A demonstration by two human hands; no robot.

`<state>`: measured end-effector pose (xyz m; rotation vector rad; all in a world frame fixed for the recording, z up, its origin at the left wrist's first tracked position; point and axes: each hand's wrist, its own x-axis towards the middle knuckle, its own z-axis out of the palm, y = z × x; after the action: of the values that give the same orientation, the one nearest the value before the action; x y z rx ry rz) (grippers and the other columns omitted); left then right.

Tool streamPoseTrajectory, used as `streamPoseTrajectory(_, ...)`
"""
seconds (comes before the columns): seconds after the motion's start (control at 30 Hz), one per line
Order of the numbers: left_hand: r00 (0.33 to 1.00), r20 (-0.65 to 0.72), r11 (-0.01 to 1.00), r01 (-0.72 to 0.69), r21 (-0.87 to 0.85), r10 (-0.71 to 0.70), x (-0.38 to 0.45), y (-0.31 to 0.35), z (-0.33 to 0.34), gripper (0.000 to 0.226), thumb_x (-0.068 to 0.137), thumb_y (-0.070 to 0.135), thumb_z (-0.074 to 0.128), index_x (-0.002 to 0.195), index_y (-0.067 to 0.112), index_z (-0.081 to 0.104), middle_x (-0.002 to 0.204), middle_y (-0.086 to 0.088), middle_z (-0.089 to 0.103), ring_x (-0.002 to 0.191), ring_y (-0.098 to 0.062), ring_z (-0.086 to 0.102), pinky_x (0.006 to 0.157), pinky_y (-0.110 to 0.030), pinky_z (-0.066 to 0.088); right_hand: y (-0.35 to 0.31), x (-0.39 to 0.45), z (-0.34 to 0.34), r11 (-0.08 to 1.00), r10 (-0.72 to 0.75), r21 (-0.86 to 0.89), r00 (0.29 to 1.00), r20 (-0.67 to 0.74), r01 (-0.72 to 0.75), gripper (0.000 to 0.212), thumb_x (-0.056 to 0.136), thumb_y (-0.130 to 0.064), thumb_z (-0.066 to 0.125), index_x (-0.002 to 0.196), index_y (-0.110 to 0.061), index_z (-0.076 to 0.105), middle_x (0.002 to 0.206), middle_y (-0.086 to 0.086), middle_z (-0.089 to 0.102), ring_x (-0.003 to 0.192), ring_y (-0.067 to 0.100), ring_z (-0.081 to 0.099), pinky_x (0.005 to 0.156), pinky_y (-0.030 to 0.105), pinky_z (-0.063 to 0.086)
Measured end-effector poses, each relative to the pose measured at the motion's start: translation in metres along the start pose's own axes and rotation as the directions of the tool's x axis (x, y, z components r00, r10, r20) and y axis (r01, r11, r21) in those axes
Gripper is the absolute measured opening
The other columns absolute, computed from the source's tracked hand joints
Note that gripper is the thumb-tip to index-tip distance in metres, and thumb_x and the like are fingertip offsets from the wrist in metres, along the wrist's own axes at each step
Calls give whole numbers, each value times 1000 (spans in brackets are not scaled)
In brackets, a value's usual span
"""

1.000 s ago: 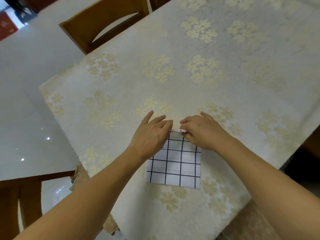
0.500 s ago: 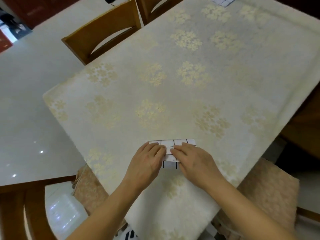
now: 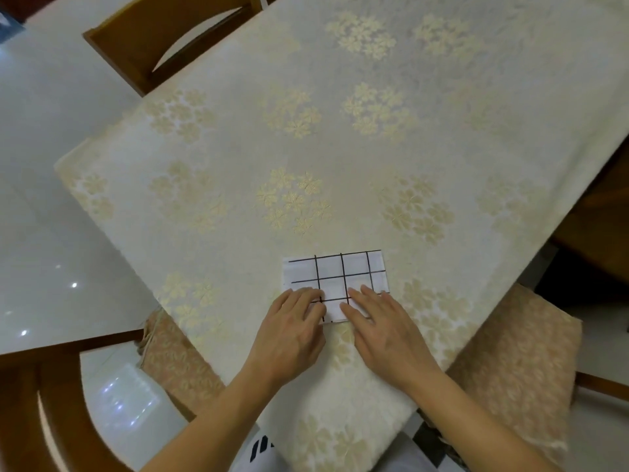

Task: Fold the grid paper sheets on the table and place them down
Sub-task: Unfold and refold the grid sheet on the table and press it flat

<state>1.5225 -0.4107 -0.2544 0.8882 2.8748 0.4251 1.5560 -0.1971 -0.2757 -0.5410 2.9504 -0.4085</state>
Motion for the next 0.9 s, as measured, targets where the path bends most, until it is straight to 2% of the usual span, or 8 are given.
streamPoseTrajectory(0.1,998,-27,998,59,37,-59,14,-2,-2,39,94,27,48,127,8,58,138,-12,56,127,-29,53,108,-45,43,2,16,-7,999,13,44,994,-109,-8,41,95,-18,50,135,-11,57,144,12,53,139,29,43,112,47,40)
streamPoseTrajectory(0.17,992,24,990,118,82,-120,26,-5,-1,54,98,35,38,144,8,45,153,-12,42,142,-27,38,116,-47,34,5,32,-11,998,30,56,988,-149,-22,44,96,-20,49,139,-8,51,146,13,49,141,29,39,113,46,38)
streamPoseTrajectory(0.27,978,117,979,157,128,-172,39,-9,7,64,103,45,23,156,9,19,165,-9,14,152,-24,11,123,-47,17,12,54,-12,998,42,-32,996,-75,-44,55,100,-34,39,148,-6,38,156,12,36,148,29,26,117,48,31)
streamPoseTrajectory(0.33,972,159,978,152,146,-174,41,-13,15,67,104,51,15,157,10,8,166,-8,3,153,-22,1,124,-47,11,16,63,-8,994,75,-84,997,18,-73,65,101,-46,29,153,-8,26,162,11,22,152,27,12,120,48,20)
streamPoseTrajectory(0.4,969,182,978,142,151,-168,40,-19,20,69,104,53,12,158,11,4,166,-7,0,153,-21,-3,124,-46,12,19,67,-2,992,100,-86,992,79,-93,72,101,-55,22,156,-11,14,165,8,8,153,24,2,121,47,13)
streamPoseTrajectory(0.53,966,208,981,121,151,-152,37,-32,26,70,103,55,14,158,13,0,166,-4,-4,153,-17,-6,123,-46,14,21,63,8,990,109,-97,987,118,-97,76,101,-60,22,157,-14,0,166,6,-5,152,22,-7,122,47,14)
streamPoseTrajectory(0.73,965,198,974,139,178,-174,37,-40,26,75,101,61,15,157,15,-4,166,-3,-9,153,-17,-9,124,-48,10,20,63,9,989,119,-99,987,107,-109,78,100,-60,24,157,-12,0,166,7,-6,152,22,-6,122,48,16)
streamPoseTrajectory(0.9,975,132,976,160,145,-179,41,-30,26,72,103,51,20,157,10,-2,166,-7,-6,153,-19,-7,124,-46,7,21,65,6,986,143,-102,985,99,-133,81,99,-63,22,157,-10,2,165,8,-7,152,23,-8,123,47,10)
